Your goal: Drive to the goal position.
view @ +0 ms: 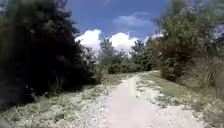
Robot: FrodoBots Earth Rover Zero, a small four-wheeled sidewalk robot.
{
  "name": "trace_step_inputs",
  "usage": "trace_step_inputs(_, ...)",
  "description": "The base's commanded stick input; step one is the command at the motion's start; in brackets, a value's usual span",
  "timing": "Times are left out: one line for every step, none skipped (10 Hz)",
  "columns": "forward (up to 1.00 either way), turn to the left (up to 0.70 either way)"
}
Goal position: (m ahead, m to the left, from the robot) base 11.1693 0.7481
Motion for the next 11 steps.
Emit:
trace_step_inputs(0.5,0.0)
trace_step_inputs(0.5,0.0)
trace_step_inputs(0.5,0.0)
trace_step_inputs(0.5,0.0)
trace_step_inputs(0.5,0.0)
trace_step_inputs(0.5,0.0)
trace_step_inputs(0.5,0.0)
trace_step_inputs(0.5,0.0)
trace_step_inputs(0.5,0.0)
trace_step_inputs(0.5,0.0)
trace_step_inputs(0.5,-0.06)
